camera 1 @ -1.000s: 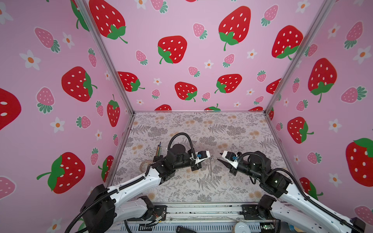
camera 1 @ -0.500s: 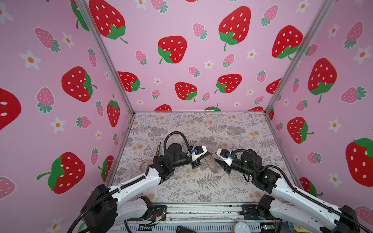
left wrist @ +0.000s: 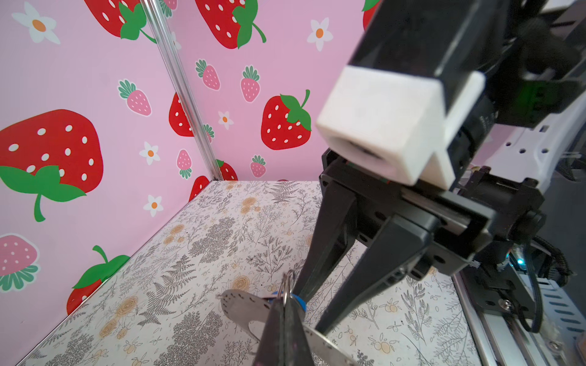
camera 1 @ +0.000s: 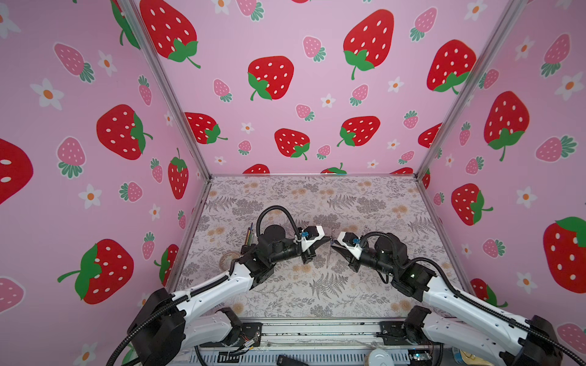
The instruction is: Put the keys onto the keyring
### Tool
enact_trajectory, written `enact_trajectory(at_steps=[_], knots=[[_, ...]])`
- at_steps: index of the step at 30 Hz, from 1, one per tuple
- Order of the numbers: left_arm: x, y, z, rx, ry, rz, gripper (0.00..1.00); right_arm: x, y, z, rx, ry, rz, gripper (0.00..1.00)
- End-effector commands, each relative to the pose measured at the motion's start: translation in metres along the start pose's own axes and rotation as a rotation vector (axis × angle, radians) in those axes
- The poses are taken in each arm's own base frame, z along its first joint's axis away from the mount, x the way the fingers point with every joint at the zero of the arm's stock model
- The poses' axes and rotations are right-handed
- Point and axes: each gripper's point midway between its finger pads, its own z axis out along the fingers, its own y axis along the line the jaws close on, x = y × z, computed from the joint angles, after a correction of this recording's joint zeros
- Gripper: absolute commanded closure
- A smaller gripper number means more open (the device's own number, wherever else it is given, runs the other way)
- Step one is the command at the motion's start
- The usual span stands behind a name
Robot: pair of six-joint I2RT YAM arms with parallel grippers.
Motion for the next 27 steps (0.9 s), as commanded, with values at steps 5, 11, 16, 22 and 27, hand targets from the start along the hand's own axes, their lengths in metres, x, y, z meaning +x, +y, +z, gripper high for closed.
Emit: enact_trajectory(at_steps=[5, 11, 16, 22, 27], knots=[[-0.021, 0.007, -0.001, -0.027, -0.071, -0.003, 1.00, -0.026, -0.011, -0.007, 0.058, -0.068, -0.007, 0.91], [-0.027, 0.010, -0.003, -0.041, -0.086, -0.010, 1.00, -0.022, -0.011, -0.005, 0.067, -0.047, -0.014, 0.95], [-0.029, 0.010, -0.003, -0.038, -0.093, -0.011, 1.00, -0.029, -0.004, -0.004, 0.030, -0.085, -0.016, 0.75], [-0.028, 0.009, -0.003, -0.035, -0.088, -0.013, 1.00, -0.036, 0.002, -0.002, 0.002, -0.113, -0.033, 0.71], [-0.028, 0.009, -0.003, -0.036, -0.088, -0.009, 1.00, -0.033, -0.006, -0.002, 0.047, -0.079, -0.030, 0.84]])
